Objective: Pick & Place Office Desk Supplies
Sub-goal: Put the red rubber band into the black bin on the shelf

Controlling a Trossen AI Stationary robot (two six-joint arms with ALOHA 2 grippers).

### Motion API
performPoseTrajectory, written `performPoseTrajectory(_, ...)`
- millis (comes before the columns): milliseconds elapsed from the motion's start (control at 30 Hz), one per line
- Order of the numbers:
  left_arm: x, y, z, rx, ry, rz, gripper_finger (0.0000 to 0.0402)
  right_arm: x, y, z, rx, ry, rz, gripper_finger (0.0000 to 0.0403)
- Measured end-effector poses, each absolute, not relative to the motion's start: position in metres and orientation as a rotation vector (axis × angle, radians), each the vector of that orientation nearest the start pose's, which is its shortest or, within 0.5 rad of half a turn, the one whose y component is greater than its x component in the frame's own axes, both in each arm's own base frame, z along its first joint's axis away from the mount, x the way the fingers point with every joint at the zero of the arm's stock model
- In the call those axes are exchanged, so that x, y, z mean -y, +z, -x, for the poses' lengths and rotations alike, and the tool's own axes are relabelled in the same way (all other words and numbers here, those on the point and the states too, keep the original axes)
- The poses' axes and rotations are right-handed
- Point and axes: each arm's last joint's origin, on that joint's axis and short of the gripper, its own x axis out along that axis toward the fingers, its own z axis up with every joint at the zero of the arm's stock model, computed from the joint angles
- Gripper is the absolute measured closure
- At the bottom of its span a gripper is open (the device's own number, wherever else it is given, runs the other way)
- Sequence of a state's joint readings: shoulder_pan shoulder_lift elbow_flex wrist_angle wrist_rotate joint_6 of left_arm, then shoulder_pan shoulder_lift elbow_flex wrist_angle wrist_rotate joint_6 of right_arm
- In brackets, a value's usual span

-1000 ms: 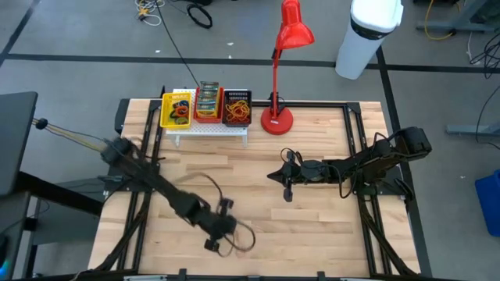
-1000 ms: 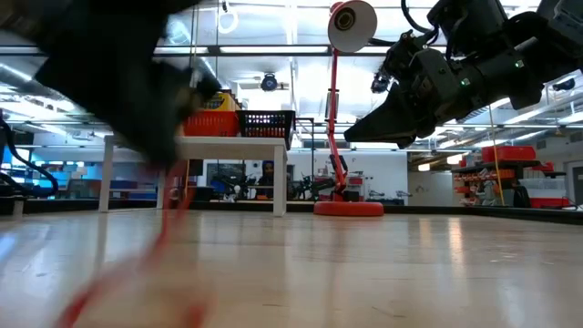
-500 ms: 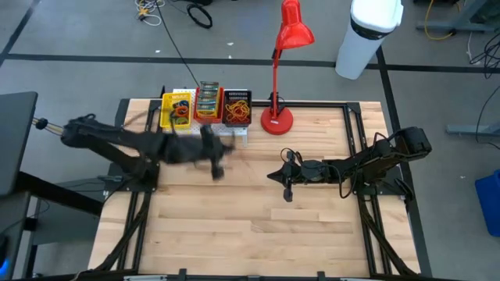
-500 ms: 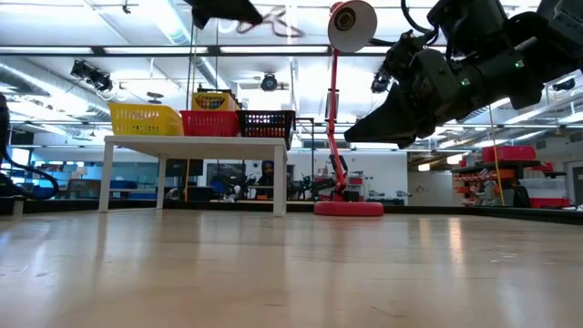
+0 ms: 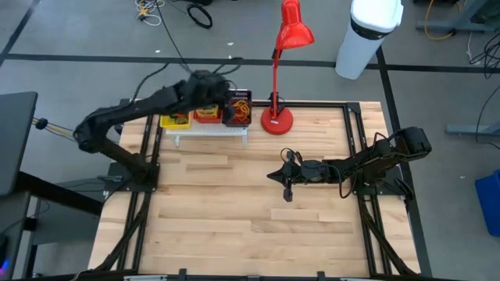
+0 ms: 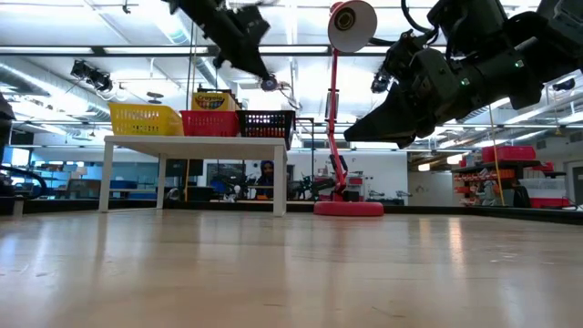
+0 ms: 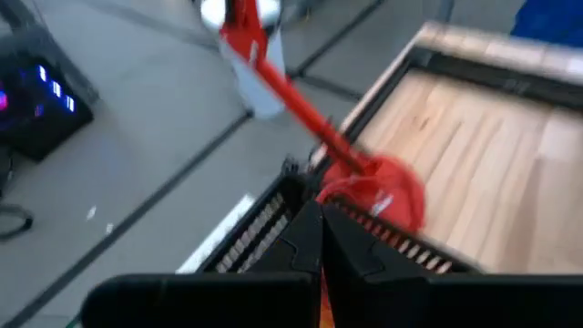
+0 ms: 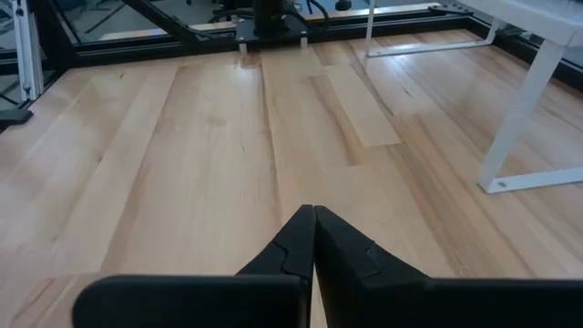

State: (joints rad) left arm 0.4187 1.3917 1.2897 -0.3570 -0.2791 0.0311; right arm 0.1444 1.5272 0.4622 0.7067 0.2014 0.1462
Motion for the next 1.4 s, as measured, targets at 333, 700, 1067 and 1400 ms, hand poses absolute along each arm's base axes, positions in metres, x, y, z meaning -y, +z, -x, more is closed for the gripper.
performPoseTrajectory(333, -0.159, 0.330, -0.297, -0.695, 0.780, -0.001, 0.0398, -0.033, 0.148, -0.267, -0.355, -0.082, -0.078, 0.0386)
performPoseTrajectory(700, -0.159, 0.343, -0.294, -0.706, 0.830, -0.046, 0.0398, -0.033, 0.148, -0.267, -0.355, -0.080, -0.079, 0.0386)
performPoseTrajectory(1067, -0.157, 0.357, -0.292, -0.743, 0.788, -0.043, 0.0397, -0.033, 0.148, -0.268, -0.354, -0.080, -0.082, 0.0386)
performPoseTrajectory(1400, -0.155, 0.349, -0.307, -0.717, 0.662, -0.012, 0.0297, -0.033, 0.148, -0.268, -0.354, -0.079, -0.082, 0.0386)
